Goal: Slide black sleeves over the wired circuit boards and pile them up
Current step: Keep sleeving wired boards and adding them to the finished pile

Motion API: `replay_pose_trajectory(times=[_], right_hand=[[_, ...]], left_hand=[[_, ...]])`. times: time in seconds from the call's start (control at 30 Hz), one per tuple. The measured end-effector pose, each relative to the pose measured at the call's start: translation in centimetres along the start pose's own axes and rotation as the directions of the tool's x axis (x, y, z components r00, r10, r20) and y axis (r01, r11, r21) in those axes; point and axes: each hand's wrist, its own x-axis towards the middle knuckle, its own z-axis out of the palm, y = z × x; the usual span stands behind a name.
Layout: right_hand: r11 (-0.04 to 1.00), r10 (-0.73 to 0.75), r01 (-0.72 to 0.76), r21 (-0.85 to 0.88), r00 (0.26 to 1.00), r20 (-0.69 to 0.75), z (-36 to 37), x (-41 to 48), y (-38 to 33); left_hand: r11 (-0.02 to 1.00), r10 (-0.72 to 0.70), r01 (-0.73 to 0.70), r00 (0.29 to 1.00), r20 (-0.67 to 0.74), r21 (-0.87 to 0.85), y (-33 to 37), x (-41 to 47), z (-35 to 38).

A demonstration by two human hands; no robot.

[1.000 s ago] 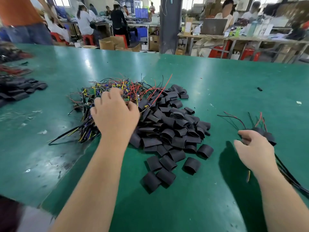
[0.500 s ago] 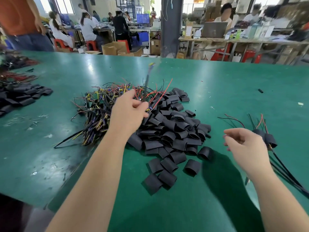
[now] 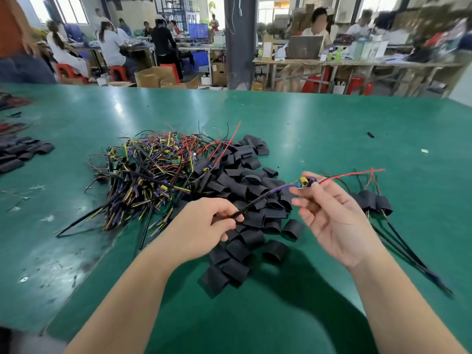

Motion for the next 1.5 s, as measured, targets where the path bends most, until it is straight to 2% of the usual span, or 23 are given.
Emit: replay_pose_trajectory(times=[0.1, 0.23, 0.4, 0.57, 0.73, 0.87, 1.0, 1.13, 1.17, 1.2, 1.23, 1.27, 1.3, 1.33, 1.43, 1.5], right_hand=[[0.999, 0.012, -0.013, -0.051, 1.0, -0.024, 0.0, 0.1, 0.7], [0.994, 0.039, -0.034, -0.104, 0.998, 0.048, 0.3, 0.0, 1.7], [0.974, 0.061, -0.047, -0.223, 0.997, 0.056, 0.6, -0.1, 2.6], [0.959, 0.053, -0.046, -0.279, 0.998, 0.018, 0.5, 0.1, 3.1], [0.959, 0.048, -0.035, -0.282, 0.998, 0.041, 0.6, 0.1, 3.3], [0.948, 0.018, 0.001, -0.318, 0.998, 0.055, 0.8, -0.1, 3.5], [0.938, -0.017, 0.034, -0.344, 0.999, 0.05, 1.1, -0.1, 3.7], [0.944, 0.015, -0.019, -0.33, 1.0, -0.016, 1.5, -0.2, 3.7], [0.913, 0.008, -0.022, -0.407, 0.999, -0.037, 1.5, -0.4, 3.6], [0.826, -0.023, 0.0, -0.563, 0.999, -0.034, 1.6, -0.5, 3.5], [0.668, -0.058, 0.054, -0.742, 0.998, 0.02, 1.5, -0.7, 3.4], [0.486, -0.066, 0.143, -0.862, 0.99, 0.128, 1.7, -1.1, 3.3], [0.339, -0.031, 0.256, -0.905, 0.965, 0.262, 2.0, -1.5, 3.4], [0.253, 0.054, 0.35, -0.902, 0.926, 0.375, 2.5, -2.0, 3.7], [0.133, 0.31, 0.509, -0.85, 0.794, 0.524, 4.0, -3.4, 5.4], [0.084, 0.373, 0.571, -0.817, 0.742, 0.557, 4.9, -4.0, 6.6]], left_hand=[[0.998, 0.034, -0.031, 0.998, -0.052, 0.062, -0.2, 0.2, 0.4], [0.988, 0.064, -0.077, 0.993, -0.096, -0.134, 1.1, 1.1, 1.8], [0.979, 0.112, -0.146, 0.968, -0.224, -0.144, 1.9, 2.6, 2.8], [0.949, 0.097, -0.169, 0.96, -0.262, -0.268, 1.2, 2.9, 3.2], [0.926, 0.116, -0.21, 0.95, -0.291, -0.314, 0.5, 2.6, 3.3], [0.909, 0.109, -0.201, 0.96, -0.258, -0.366, 0.1, 2.7, 3.0], [0.945, 0.163, -0.22, 0.958, -0.235, -0.243, -0.4, 2.8, 3.3], [0.961, 0.25, -0.274, 0.927, -0.278, -0.05, -0.2, 2.6, 3.4], [0.962, 0.252, -0.272, 0.919, -0.304, -0.026, -0.2, 2.5, 3.4], [0.963, 0.249, -0.268, 0.908, -0.336, -0.012, -0.2, 2.5, 3.4], [0.964, 0.247, -0.267, 0.893, -0.377, -0.001, -0.3, 2.5, 3.4], [0.964, 0.247, -0.267, 0.872, -0.422, 0.011, -0.5, 2.5, 3.3], [0.964, 0.246, -0.265, 0.851, -0.464, 0.025, -0.6, 2.5, 3.2], [0.966, 0.239, -0.256, 0.832, -0.502, 0.035, -0.8, 2.5, 3.1], [0.976, 0.191, -0.214, 0.791, -0.582, 0.03, -1.3, 2.6, 2.6], [0.981, 0.168, -0.195, 0.779, -0.605, 0.02, -1.7, 2.7, 2.4]])
